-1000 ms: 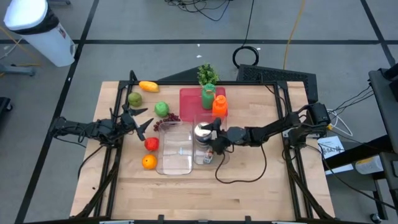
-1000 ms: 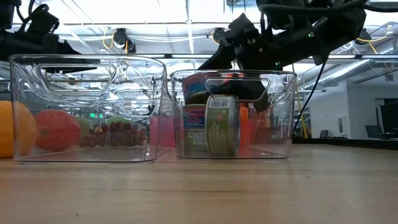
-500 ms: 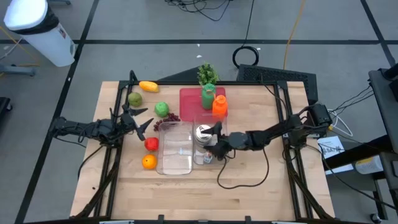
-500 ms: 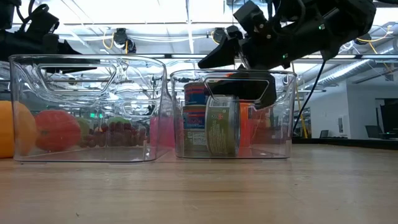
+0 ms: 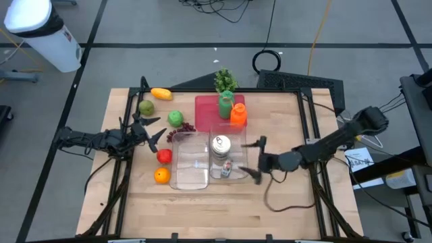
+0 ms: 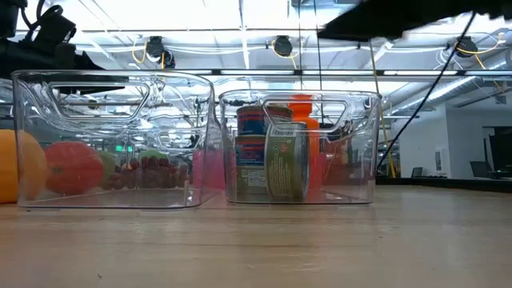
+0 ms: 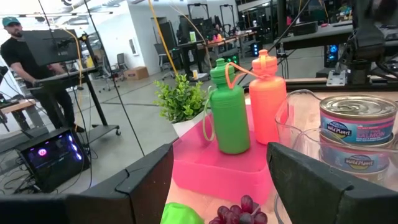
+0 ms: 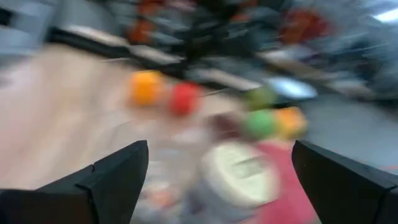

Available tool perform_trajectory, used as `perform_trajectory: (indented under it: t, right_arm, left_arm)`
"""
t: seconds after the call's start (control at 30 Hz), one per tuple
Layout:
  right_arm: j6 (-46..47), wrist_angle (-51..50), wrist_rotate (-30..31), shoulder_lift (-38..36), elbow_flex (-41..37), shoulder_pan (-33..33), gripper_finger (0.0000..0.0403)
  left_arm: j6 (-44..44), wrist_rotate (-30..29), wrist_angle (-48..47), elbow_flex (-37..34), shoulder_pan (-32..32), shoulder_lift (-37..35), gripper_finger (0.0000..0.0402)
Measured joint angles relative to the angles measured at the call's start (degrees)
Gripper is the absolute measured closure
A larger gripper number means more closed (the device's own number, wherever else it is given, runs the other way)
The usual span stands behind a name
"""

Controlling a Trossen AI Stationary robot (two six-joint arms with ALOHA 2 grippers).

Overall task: Pick & Place Food Item
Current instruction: Put the yellow mango into the left transparent bin

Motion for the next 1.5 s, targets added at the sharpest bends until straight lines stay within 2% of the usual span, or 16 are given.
perform_trajectory:
  t: [0.07, 0.13, 0.3, 0.43, 0.67, 0.83, 1.03, 1.13, 1.3, 1.5]
  right_arm:
    - [5.36, -0.65, -8.63, -3.63, -4.31, -2.01, 0.0027]
    - [8.04, -0.37, -13.74, -7.69, -8.5, -4.34, 0.0028]
    - [11.29, 2.52, -16.57, -19.76, -18.29, -11.07, 0.0028]
    - [11.48, 6.64, -23.67, -29.09, -25.53, -14.97, 0.0028]
    - [14.89, 6.34, -25.22, -39.56, -31.65, -19.1, 0.0028]
    - [17.66, -2.54, -26.11, -43.59, -32.32, -22.55, 0.0028]
    - [18.96, -5.48, -34.4, -45.1, -32.42, -25.7, 0.0028]
    - [18.93, -5.66, -37.16, -45.62, -32.46, -27.28, 0.0028]
    - [21.36, -6.2, -37.48, -46.28, -34.02, -31.02, 0.0028]
    - [21.88, -6.27, -42.72, -48.27, -34.39, -34.88, 0.0028]
  left_arm:
    - [0.0, 0.01, 0.02, 0.0, -0.02, 0.0, 0.0128]
    - [0.0, 0.02, 0.0, 0.0, -0.01, 0.01, 0.0128]
    - [1.45, 0.0, 2.44, 0.0, -0.02, 0.02, 0.0128]
    - [5.58, -0.03, 7.95, 0.01, -0.01, 0.0, 0.0128]
    - [5.86, -0.31, 8.98, 0.0, 0.0, 0.0, 0.0128]
    - [0.97, 1.14, 10.71, 0.0, -0.02, 0.02, 0.0128]
    - [-11.29, 2.99, 12.05, 0.0, -0.01, 0.02, 0.0128]
    - [-12.37, 2.65, 11.61, 0.0, 0.0, 0.0, 0.0128]
    - [-12.38, -0.6, 10.96, 0.0, -0.01, 0.0, 0.0128]
    - [-14.08, -0.46, 7.67, 0.0, -0.02, 0.02, 0.0128]
